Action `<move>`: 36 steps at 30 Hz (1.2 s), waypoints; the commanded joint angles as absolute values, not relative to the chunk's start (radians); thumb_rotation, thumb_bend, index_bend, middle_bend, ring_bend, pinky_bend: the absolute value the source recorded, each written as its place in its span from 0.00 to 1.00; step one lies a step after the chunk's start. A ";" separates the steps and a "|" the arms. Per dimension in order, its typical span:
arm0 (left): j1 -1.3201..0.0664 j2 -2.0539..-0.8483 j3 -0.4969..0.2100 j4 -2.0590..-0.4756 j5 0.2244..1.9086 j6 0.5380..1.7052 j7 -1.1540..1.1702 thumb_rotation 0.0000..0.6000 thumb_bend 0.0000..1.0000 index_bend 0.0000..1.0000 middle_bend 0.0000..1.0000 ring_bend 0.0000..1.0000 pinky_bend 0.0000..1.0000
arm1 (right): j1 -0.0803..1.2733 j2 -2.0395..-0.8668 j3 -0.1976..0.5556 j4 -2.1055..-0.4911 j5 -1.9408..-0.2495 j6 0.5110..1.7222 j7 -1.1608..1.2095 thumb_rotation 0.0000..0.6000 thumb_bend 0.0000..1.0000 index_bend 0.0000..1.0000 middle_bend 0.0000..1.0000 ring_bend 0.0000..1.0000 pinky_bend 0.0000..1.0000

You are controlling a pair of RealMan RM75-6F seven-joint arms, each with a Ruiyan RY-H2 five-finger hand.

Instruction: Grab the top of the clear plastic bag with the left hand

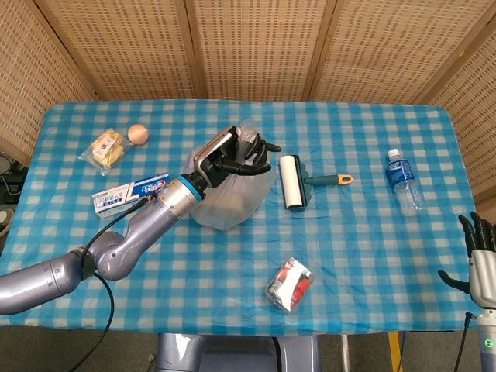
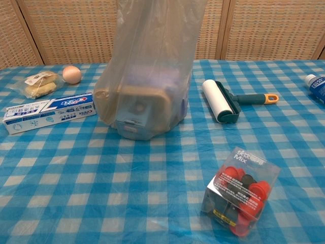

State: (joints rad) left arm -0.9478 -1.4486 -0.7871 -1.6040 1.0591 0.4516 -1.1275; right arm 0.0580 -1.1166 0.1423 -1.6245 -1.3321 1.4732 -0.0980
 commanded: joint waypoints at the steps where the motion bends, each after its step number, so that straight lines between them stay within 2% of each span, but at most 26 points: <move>1: -0.943 -1.444 -0.788 -1.606 1.063 0.449 -1.134 1.00 0.00 0.80 0.75 0.61 0.30 | 0.058 -1.117 0.142 -1.625 -1.333 1.474 -0.100 1.00 0.00 0.00 0.00 0.00 0.00; 4: -0.941 -1.442 -0.784 -1.605 1.067 0.449 -1.135 1.00 0.00 0.80 0.75 0.61 0.38 | 0.058 -1.118 0.141 -1.626 -1.333 1.474 -0.102 1.00 0.00 0.00 0.00 0.00 0.00; 7: -0.937 -1.439 -0.775 -1.602 1.070 0.457 -1.126 1.00 0.00 0.81 0.75 0.63 0.60 | 0.059 -1.118 0.140 -1.627 -1.334 1.473 -0.103 1.00 0.00 0.00 0.00 0.00 0.00; 9: -0.935 -1.436 -0.764 -1.605 1.065 0.465 -1.115 1.00 0.00 0.82 0.75 0.66 0.71 | 0.060 -1.119 0.140 -1.628 -1.334 1.473 -0.105 1.00 0.00 0.00 0.00 0.00 0.00; 13: -0.934 -1.416 -0.757 -1.607 1.059 0.439 -1.117 1.00 0.00 0.92 0.82 0.77 0.93 | 0.060 -1.120 0.139 -1.628 -1.335 1.472 -0.106 1.00 0.00 0.00 0.00 0.00 0.00; 16: -0.928 -1.390 -0.753 -1.609 1.061 0.398 -1.124 1.00 0.00 0.99 0.91 0.87 1.00 | 0.060 -1.120 0.139 -1.629 -1.335 1.472 -0.107 1.00 0.00 0.00 0.00 0.00 0.00; 19: -0.932 -1.341 -0.752 -1.611 1.045 0.301 -1.137 1.00 0.00 1.00 0.99 0.94 1.00 | 0.061 -1.122 0.138 -1.629 -1.337 1.473 -0.110 1.00 0.00 0.00 0.00 0.00 0.00; 21: -0.938 -1.307 -0.757 -1.608 1.036 0.218 -1.145 1.00 0.03 1.00 1.00 0.97 1.00 | 0.061 -1.122 0.137 -1.630 -1.338 1.474 -0.112 1.00 0.00 0.00 0.00 0.00 0.00; 23: -0.951 -1.264 -0.763 -1.600 1.029 0.098 -1.140 1.00 0.25 1.00 1.00 0.98 1.00 | 0.061 -1.123 0.137 -1.631 -1.339 1.474 -0.113 1.00 0.00 0.00 0.00 0.00 0.00; 25: -0.949 -1.237 -0.781 -1.590 1.030 0.021 -1.110 1.00 0.76 1.00 1.00 0.99 1.00 | 0.061 -1.123 0.137 -1.631 -1.341 1.476 -0.115 1.00 0.00 0.00 0.00 0.00 0.00; 27: -0.940 -1.233 -0.798 -1.581 1.017 -0.013 -1.077 1.00 0.97 1.00 1.00 0.99 1.00 | 0.061 -1.124 0.136 -1.632 -1.342 1.477 -0.116 1.00 0.00 0.00 0.00 0.00 0.00; 28: -0.935 -1.233 -0.804 -1.577 1.011 -0.022 -1.062 1.00 1.00 1.00 1.00 0.99 1.00 | 0.061 -1.124 0.136 -1.632 -1.343 1.478 -0.116 1.00 0.00 0.00 0.00 0.00 0.00; 36: -0.877 -1.227 -0.844 -1.579 0.965 -0.036 -0.960 1.00 1.00 1.00 1.00 0.99 1.00 | 0.059 -1.122 0.134 -1.635 -1.346 1.479 -0.115 1.00 0.00 0.00 0.00 0.00 0.00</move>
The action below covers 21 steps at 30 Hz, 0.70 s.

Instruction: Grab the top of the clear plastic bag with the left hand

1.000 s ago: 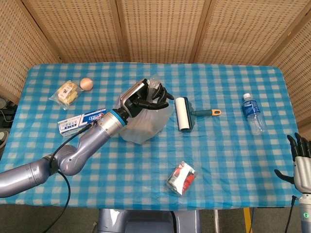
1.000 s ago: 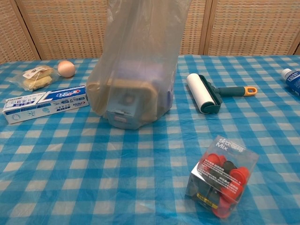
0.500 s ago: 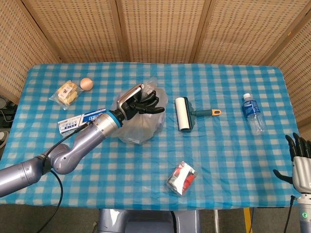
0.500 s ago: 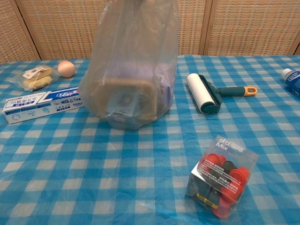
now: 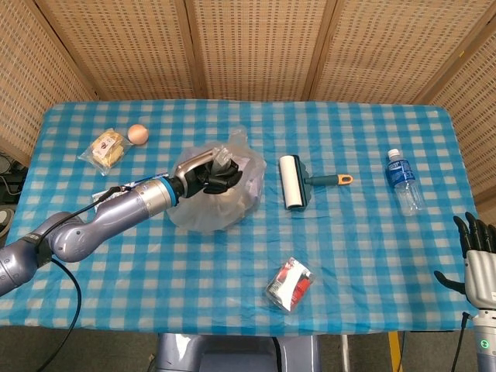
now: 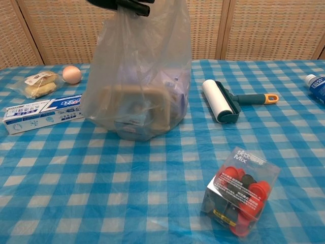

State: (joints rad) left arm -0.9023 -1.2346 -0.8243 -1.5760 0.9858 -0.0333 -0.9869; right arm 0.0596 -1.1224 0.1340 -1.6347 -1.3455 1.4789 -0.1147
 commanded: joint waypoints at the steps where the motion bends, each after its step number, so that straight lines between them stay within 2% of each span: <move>1: -0.862 -1.224 -0.856 -1.583 0.953 -0.030 -0.948 1.00 1.00 1.00 1.00 1.00 1.00 | 0.060 -1.123 0.133 -1.635 -1.346 1.478 -0.115 1.00 0.00 0.00 0.00 0.00 0.00; 5: -0.820 -1.223 -0.903 -1.604 0.921 -0.013 -0.932 1.00 1.00 1.00 1.00 1.00 1.00 | 0.061 -1.124 0.132 -1.635 -1.347 1.476 -0.117 1.00 0.00 0.00 0.00 0.00 0.00; 8: -0.733 -1.259 -1.018 -1.677 0.899 0.102 -0.926 1.00 1.00 1.00 1.00 1.00 1.00 | 0.061 -1.126 0.130 -1.637 -1.351 1.478 -0.123 1.00 0.00 0.00 0.00 0.00 0.00; 11: -0.691 -1.285 -1.081 -1.726 0.913 0.165 -0.922 1.00 1.00 1.00 1.00 1.00 1.00 | 0.061 -1.128 0.130 -1.638 -1.351 1.480 -0.128 1.00 0.00 0.00 0.00 0.00 0.00; 17: -0.676 -1.283 -1.169 -1.790 0.919 0.194 -0.939 1.00 1.00 1.00 1.00 1.00 1.00 | 0.063 -1.132 0.130 -1.638 -1.349 1.478 -0.139 1.00 0.00 0.00 0.00 0.00 0.00; 21: -0.691 -1.261 -1.189 -1.818 0.903 0.219 -0.941 1.00 1.00 1.00 1.00 1.00 1.00 | 0.063 -1.134 0.130 -1.637 -1.347 1.478 -0.142 1.00 0.00 0.00 0.00 0.00 0.00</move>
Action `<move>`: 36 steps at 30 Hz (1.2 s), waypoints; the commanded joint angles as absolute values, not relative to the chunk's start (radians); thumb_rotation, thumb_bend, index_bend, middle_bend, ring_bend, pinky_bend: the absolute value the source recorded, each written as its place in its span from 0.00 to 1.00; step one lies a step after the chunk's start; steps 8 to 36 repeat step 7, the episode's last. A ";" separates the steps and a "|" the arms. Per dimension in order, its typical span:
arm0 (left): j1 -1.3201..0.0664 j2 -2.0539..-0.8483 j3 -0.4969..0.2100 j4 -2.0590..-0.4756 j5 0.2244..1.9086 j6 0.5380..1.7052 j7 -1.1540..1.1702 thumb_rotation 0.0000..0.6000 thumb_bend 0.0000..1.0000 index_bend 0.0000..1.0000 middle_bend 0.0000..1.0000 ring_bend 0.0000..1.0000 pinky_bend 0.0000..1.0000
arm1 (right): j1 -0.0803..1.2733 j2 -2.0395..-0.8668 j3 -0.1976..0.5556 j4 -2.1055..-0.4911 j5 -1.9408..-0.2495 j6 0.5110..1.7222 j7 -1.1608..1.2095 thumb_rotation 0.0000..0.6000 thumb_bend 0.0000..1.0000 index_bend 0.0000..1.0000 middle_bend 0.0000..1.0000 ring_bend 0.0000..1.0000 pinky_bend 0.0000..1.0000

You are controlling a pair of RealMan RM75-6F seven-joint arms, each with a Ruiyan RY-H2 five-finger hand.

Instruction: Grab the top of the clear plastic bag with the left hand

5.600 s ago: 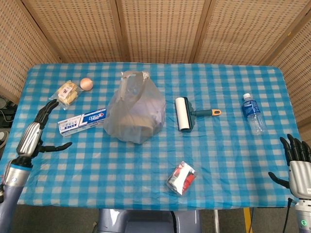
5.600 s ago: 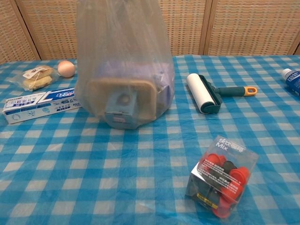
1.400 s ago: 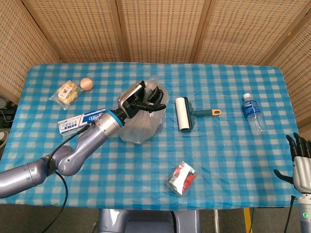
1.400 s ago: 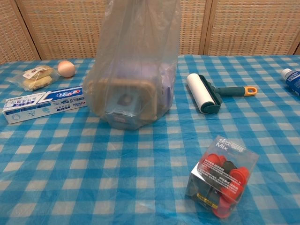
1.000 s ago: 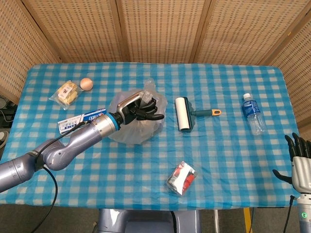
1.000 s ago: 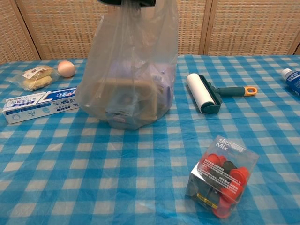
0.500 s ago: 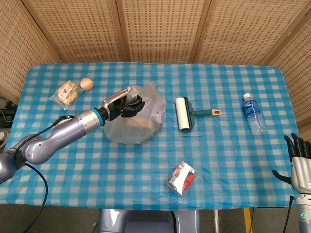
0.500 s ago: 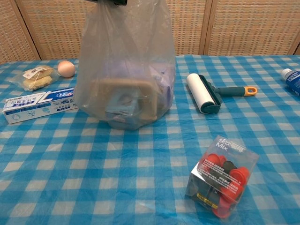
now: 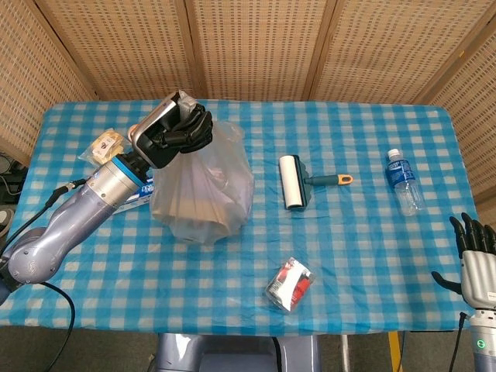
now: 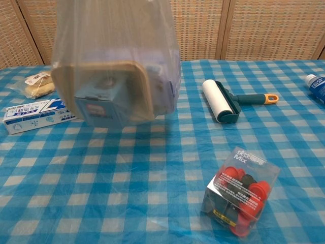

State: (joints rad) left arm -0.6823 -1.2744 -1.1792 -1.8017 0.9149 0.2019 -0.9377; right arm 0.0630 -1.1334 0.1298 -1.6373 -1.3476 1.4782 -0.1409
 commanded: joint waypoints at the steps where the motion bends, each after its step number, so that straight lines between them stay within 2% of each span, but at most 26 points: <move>1: -0.696 -1.255 -1.187 -1.822 0.898 0.228 -0.940 1.00 1.00 1.00 1.00 1.00 1.00 | 0.063 -1.134 0.130 -1.637 -1.347 1.478 -0.142 1.00 0.00 0.00 0.00 0.00 0.00; 7: -0.732 -1.214 -1.144 -1.858 0.855 0.277 -0.929 1.00 1.00 1.00 1.00 1.00 1.00 | 0.064 -1.135 0.131 -1.636 -1.345 1.477 -0.144 1.00 0.00 0.00 0.00 0.00 0.00; 36: -0.732 -1.214 -1.144 -1.858 0.855 0.277 -0.929 1.00 1.00 1.00 1.00 1.00 1.00 | 0.064 -1.135 0.131 -1.636 -1.345 1.477 -0.144 1.00 0.00 0.00 0.00 0.00 0.00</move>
